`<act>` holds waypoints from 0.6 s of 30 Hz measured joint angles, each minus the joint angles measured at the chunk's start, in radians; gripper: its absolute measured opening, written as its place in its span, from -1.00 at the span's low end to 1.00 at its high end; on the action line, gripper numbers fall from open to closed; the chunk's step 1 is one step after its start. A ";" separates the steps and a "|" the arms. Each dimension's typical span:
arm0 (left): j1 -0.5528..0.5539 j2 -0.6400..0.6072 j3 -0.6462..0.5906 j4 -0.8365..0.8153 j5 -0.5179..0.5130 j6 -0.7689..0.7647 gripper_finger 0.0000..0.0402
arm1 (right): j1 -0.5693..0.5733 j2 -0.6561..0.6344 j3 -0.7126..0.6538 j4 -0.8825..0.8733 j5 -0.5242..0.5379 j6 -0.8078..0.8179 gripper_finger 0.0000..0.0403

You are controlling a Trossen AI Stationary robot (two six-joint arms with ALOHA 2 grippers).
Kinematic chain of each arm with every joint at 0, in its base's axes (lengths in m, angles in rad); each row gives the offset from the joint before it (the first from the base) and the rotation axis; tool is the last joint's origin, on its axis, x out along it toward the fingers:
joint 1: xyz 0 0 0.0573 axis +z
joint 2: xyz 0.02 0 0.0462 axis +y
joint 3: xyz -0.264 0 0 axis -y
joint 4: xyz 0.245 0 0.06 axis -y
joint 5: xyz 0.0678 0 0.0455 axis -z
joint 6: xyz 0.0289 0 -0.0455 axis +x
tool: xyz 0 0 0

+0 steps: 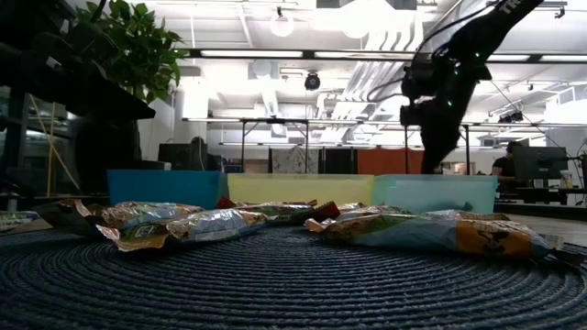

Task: Pick and place Granola Bars by type
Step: Put the blue granola bar into the green bin

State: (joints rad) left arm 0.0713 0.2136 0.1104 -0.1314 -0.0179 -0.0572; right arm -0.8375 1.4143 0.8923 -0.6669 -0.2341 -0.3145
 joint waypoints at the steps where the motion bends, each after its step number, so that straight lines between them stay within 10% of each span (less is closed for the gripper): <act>1: 0.000 0.000 0.000 0.000 0.000 0.000 -0.35 | 0.000 0.000 0.023 -0.011 -0.030 0.000 -0.64; 10: 0.000 0.000 0.000 0.000 0.000 0.000 -0.35 | 0.125 0.000 0.232 -0.015 -0.515 0.083 -0.64; 18: 0.000 0.000 0.000 0.000 0.000 0.000 -0.35 | 0.444 -0.001 0.320 0.027 -0.457 0.104 -0.64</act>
State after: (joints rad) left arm 0.0715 0.2134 0.1104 -0.1314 -0.0177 -0.0574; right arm -0.3937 1.4136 1.2126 -0.6403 -0.6911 -0.2101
